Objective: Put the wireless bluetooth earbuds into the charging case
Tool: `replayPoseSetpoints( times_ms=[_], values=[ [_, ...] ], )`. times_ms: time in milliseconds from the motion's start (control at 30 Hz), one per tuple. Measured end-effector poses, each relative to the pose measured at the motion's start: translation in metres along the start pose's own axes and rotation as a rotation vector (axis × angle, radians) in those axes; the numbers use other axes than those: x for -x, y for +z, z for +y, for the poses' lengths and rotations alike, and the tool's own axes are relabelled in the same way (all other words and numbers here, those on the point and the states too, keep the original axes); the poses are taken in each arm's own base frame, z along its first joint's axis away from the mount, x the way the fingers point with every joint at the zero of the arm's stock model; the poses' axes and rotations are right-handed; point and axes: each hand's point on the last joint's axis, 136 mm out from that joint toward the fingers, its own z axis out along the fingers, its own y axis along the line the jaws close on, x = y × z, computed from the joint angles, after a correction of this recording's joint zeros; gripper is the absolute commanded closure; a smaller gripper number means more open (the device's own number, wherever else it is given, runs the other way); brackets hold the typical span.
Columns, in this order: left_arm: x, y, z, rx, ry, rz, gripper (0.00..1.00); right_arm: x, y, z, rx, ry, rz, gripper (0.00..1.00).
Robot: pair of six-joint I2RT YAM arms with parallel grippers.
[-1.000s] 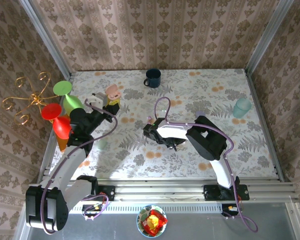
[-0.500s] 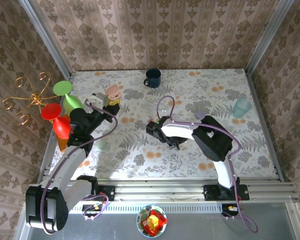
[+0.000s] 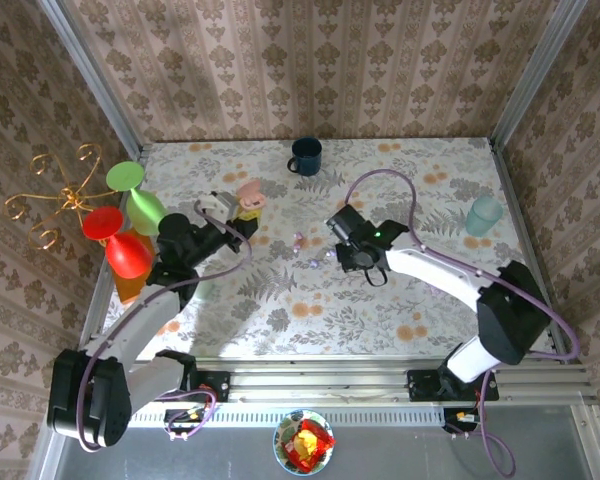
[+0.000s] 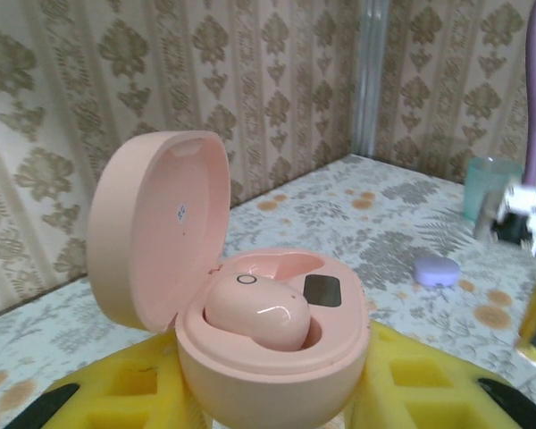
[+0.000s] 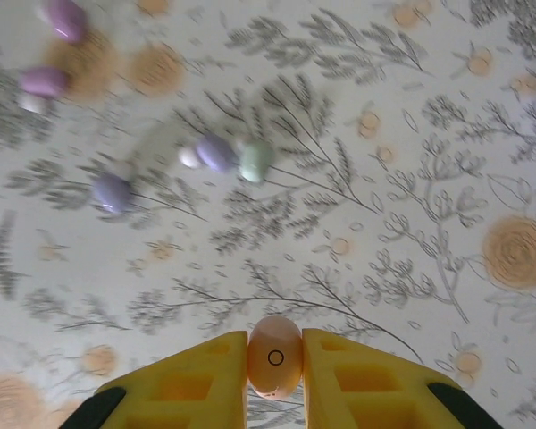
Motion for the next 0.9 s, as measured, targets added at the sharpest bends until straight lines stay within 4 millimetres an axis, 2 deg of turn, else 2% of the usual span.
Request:
replayPoseSetpoints(
  times_ms=[267, 500, 700, 900],
  values=[
    [-0.018, 0.017, -0.026, -0.094, 0.015, 0.039, 0.67, 0.039, -0.047, 0.017, 0.234, 0.035, -0.157, 0.78],
    [-0.027, 0.024, -0.049, -0.211, 0.012, 0.068, 0.67, 0.061, -0.095, 0.036, 0.463, 0.026, -0.287, 0.79],
    [-0.025, 0.023, -0.074, -0.358, 0.009, 0.072, 0.68, 0.072, -0.126, 0.062, 0.641, -0.03, -0.356, 0.79],
    [-0.027, 0.025, -0.1, -0.478, -0.008, 0.081, 0.68, 0.073, -0.141, 0.077, 0.745, -0.071, -0.362, 0.78]
  ],
)
